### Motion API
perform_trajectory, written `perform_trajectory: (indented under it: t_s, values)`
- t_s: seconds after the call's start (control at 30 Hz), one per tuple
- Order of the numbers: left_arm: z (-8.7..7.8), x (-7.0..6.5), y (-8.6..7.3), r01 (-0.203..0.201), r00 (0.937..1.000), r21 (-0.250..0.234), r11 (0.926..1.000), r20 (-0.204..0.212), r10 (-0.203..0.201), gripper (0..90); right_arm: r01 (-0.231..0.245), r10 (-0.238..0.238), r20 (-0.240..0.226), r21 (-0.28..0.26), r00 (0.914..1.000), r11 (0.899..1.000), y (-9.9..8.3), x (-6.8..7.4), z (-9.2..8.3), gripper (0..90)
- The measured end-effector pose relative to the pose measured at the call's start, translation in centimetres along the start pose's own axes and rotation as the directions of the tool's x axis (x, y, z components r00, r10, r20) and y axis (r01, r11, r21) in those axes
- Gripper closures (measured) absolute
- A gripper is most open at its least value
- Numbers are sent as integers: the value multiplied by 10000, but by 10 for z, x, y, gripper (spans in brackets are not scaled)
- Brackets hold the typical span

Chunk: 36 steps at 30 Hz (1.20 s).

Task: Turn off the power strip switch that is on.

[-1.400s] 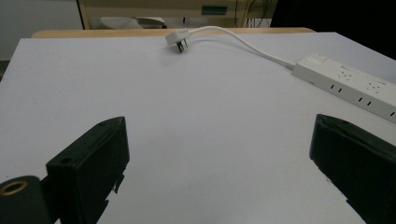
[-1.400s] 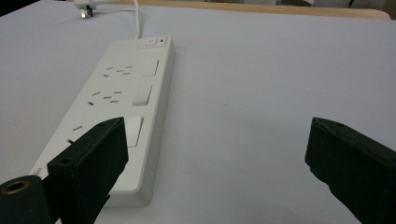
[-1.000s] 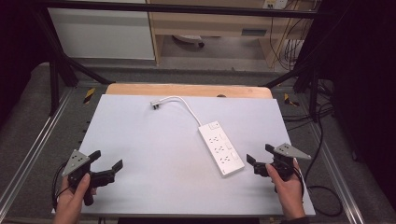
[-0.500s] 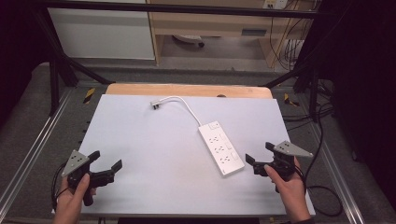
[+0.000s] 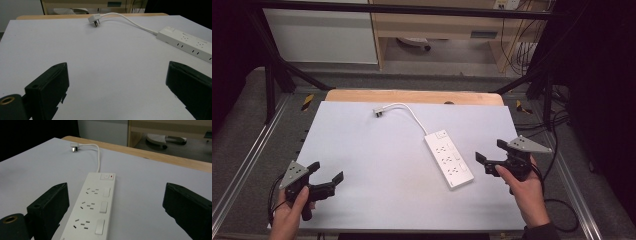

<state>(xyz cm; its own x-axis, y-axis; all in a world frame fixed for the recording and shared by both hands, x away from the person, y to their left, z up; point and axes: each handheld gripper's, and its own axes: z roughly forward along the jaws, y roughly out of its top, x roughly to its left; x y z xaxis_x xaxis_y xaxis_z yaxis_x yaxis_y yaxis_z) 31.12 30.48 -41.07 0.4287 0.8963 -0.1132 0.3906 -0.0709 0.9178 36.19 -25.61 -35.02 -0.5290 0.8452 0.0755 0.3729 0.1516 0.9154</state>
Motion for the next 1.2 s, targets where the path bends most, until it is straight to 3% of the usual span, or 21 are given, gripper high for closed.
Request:
perform_trajectory:
  t_s: [0.2, 0.23, 0.37, 0.63, 1.03, 1.2]
  values:
    - [0, 0, 0, 14, 10000, 44, 10000, 43, -14, 46, 82, -82, 33, -169, 10000, 9998, 12, 4, 9, 146]
    - [0, 0, 0, -1, 10000, 31, 10000, 36, 1, 46, 70, -68, 98, -216, 9999, 9997, 16, 4, 11, 211]
    - [0, -1, 0, 9, 10000, 41, 10000, 39, -9, 46, 312, -307, 192, -285, 9993, 9991, 20, 5, 13, 314]
    - [1, -1, 0, 2, 10000, 72, 10000, 68, -3, 47, 733, -720, 346, -367, 9968, 9966, 29, 6, 21, 633]
    - [1, -1, -1, -21, 9999, 118, 9999, 103, 20, 47, 646, -655, -91, -809, 9978, 9946, 38, 2, 35, 864]
    - [0, 0, 0, 13, 10000, 50, 10000, 41, -13, 46, 608, -616, -77, -744, 9981, 9954, 39, 0, 38, 890]
